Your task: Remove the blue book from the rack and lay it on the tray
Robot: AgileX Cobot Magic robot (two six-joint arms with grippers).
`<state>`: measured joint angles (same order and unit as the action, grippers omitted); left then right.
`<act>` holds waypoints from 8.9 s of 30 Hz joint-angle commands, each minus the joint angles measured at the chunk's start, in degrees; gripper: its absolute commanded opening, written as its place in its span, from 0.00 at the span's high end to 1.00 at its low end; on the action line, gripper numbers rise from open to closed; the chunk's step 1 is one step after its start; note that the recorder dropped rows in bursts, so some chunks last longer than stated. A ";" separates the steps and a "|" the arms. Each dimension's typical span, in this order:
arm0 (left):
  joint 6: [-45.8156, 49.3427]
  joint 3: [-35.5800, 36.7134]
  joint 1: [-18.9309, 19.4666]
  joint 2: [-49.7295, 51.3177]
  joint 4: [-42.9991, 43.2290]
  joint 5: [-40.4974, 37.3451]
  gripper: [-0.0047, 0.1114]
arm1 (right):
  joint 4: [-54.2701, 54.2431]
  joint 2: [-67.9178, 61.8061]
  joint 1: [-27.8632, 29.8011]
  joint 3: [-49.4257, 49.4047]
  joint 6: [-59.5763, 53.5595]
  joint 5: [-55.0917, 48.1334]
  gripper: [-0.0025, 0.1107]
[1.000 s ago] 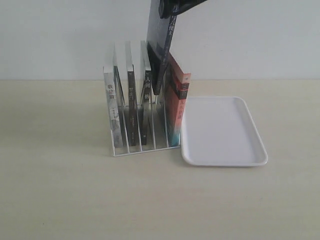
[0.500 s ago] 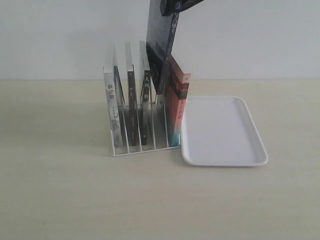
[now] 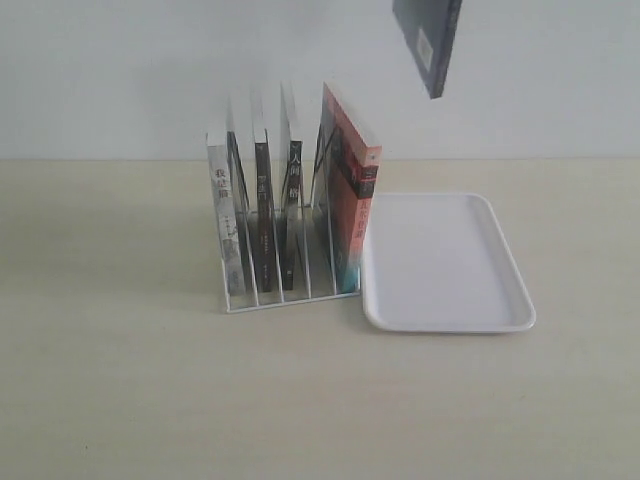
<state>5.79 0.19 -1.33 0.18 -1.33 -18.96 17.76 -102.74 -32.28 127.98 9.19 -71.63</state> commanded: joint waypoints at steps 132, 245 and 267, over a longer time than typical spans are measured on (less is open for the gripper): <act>0.22 -0.19 0.11 -0.18 -0.14 0.73 0.92 | -65.20 6.34 16.33 -72.46 -111.45 64.02 0.37; 0.22 -0.19 0.11 -0.18 -0.14 0.73 0.92 | -26.65 102.74 29.43 -127.98 -15.03 53.00 0.93; 0.22 -0.19 0.11 -0.18 -0.14 0.73 0.92 | -17.31 102.74 29.43 -127.98 -13.22 51.87 0.93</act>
<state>5.79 0.19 -1.33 0.18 -1.33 -18.96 -1.56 -0.24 -3.39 -0.07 -2.79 -20.44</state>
